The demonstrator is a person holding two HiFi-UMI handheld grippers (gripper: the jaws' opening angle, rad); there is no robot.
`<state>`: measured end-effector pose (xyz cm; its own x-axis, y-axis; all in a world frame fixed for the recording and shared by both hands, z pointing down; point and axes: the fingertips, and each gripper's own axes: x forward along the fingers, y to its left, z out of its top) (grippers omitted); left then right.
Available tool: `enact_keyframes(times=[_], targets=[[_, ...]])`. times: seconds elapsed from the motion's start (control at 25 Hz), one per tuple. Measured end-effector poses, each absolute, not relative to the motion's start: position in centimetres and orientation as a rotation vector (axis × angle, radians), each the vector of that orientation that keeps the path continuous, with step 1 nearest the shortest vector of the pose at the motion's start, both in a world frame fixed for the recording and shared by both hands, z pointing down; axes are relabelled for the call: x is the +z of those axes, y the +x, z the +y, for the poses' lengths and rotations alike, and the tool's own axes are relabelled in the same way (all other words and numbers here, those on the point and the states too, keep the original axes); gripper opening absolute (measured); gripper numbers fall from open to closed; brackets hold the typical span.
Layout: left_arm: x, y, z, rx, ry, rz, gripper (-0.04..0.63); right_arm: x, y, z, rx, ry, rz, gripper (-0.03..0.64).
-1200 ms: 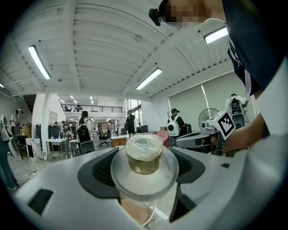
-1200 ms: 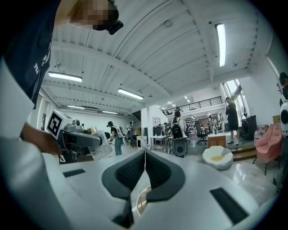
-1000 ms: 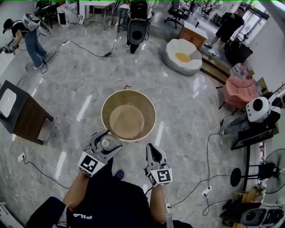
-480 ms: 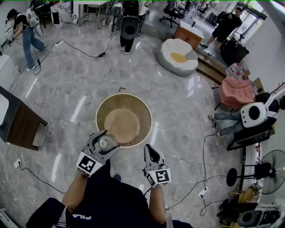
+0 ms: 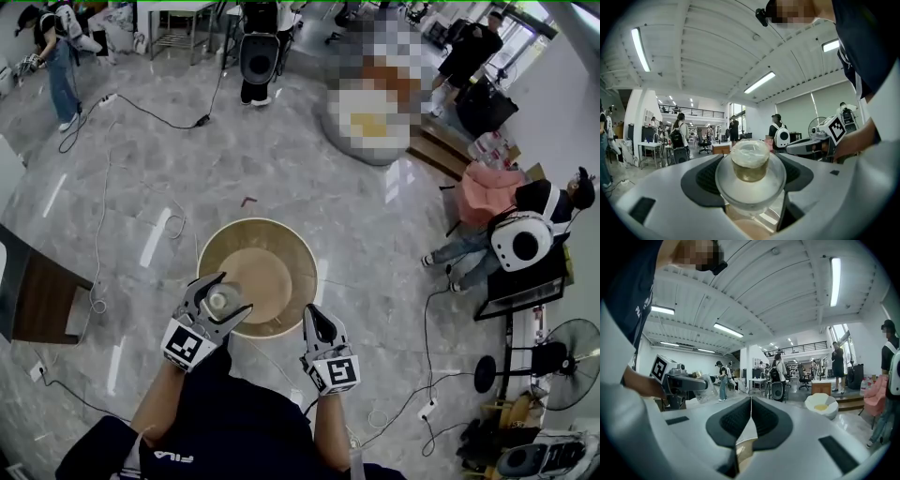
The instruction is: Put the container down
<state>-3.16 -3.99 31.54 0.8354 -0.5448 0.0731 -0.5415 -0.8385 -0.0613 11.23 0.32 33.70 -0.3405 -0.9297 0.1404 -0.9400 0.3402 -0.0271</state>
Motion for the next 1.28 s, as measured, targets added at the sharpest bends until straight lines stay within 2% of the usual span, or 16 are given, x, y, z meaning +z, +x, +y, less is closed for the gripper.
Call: enact_keyframes(times=[0.44,1.28], targets=[[30.1,-5.4,-15.2,-0.111,-2.972,0.77,0.356,32.1,8.3,-9.5,0.117,1.854,-2.447,0.029],[34.5,2.6,-17.9,-0.238,-3.015,0.747,0.356,34.3,14.4,-11.7,0.213,1.802,-2.442,0.029]])
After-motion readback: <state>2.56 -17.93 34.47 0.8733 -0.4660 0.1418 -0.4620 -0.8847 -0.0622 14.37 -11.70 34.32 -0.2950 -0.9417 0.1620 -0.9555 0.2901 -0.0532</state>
